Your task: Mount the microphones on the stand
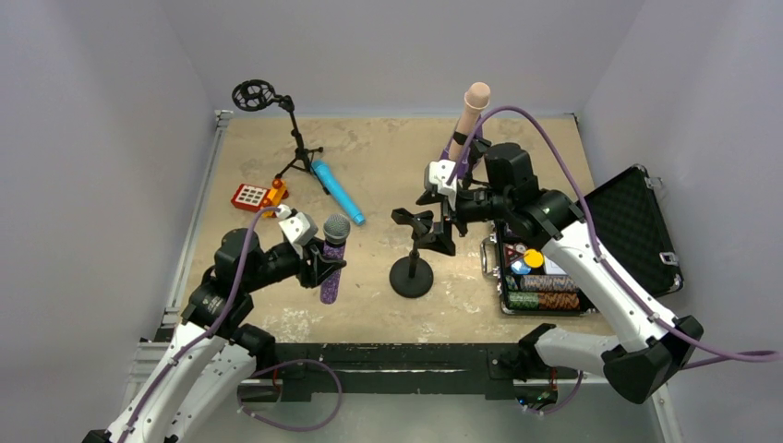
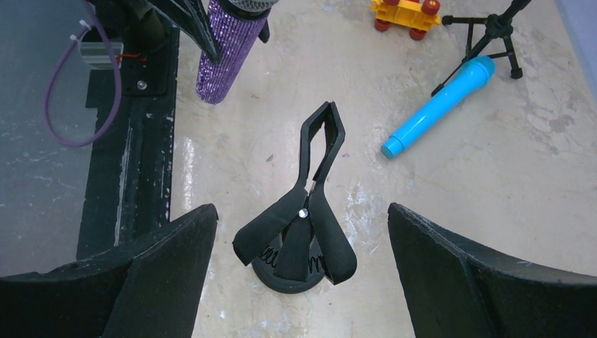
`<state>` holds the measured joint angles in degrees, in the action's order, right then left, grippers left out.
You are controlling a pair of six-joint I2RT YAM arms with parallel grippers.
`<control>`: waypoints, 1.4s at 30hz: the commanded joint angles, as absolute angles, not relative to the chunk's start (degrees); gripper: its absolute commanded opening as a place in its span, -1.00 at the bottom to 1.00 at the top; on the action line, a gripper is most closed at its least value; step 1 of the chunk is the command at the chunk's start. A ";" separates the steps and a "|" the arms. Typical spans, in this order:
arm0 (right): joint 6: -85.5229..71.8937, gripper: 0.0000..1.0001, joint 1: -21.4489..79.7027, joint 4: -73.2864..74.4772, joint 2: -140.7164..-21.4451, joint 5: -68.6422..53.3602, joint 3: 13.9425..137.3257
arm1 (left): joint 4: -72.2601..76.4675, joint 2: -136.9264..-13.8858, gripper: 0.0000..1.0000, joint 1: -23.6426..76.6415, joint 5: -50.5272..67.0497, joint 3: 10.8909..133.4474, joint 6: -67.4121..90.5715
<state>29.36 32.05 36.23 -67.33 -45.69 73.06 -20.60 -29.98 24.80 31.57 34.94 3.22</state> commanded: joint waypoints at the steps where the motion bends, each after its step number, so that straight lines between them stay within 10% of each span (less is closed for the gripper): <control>1: 27.28 0.86 32.97 32.34 -66.56 -42.74 71.11 | -16.02 -29.27 -1.00 24.61 32.30 35.33 2.55; 14: 24.70 0.51 33.46 30.35 -65.93 -41.49 69.61 | -2.88 -32.33 -1.00 24.65 29.29 37.46 6.53; 27: 26.56 -0.76 33.48 30.90 -64.12 -41.70 68.57 | 19.22 -53.04 -1.00 26.68 38.22 50.61 8.22; 42: 25.58 -0.88 33.39 31.49 -65.63 -45.17 69.85 | 25.86 -62.46 -1.00 34.28 42.05 54.28 10.49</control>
